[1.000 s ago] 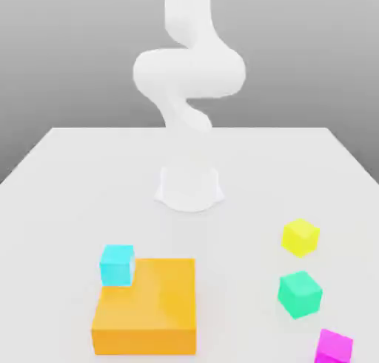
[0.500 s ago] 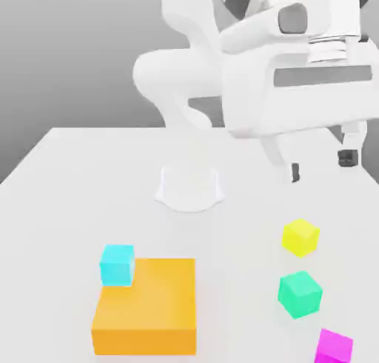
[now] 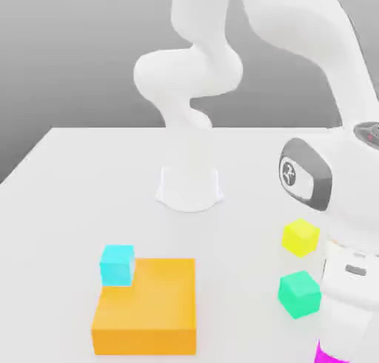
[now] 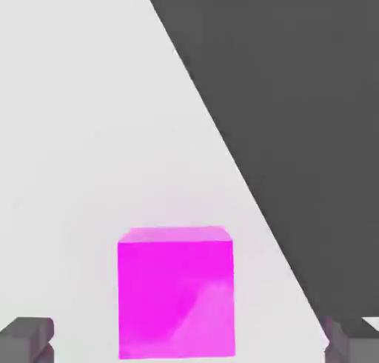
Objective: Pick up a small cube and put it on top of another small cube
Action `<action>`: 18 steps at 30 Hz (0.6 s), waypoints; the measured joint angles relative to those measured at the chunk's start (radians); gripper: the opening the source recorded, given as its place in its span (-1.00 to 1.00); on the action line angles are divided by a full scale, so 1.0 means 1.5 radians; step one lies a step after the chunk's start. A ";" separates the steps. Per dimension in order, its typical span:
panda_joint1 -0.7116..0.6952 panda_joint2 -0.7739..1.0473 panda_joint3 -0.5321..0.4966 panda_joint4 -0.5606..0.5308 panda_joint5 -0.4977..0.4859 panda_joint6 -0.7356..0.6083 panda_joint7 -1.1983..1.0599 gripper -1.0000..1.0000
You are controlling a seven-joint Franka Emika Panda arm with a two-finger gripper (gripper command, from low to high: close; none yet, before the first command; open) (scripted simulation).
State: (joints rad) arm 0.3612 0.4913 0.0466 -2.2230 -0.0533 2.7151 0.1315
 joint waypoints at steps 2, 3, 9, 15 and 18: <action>0.002 0.023 -0.002 0.005 -0.002 0.018 0.001 -1.00; 0.002 0.023 -0.002 0.005 -0.002 0.018 0.001 -1.00; 0.001 0.013 -0.001 0.003 -0.001 0.009 0.000 -1.00; -0.035 -0.124 -0.023 -0.055 0.015 -0.070 -0.007 -1.00; -0.073 -0.196 -0.062 -0.105 0.020 -0.090 -0.005 -1.00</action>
State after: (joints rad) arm 0.2512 0.1977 -0.0468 -2.3805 -0.0233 2.5796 0.1235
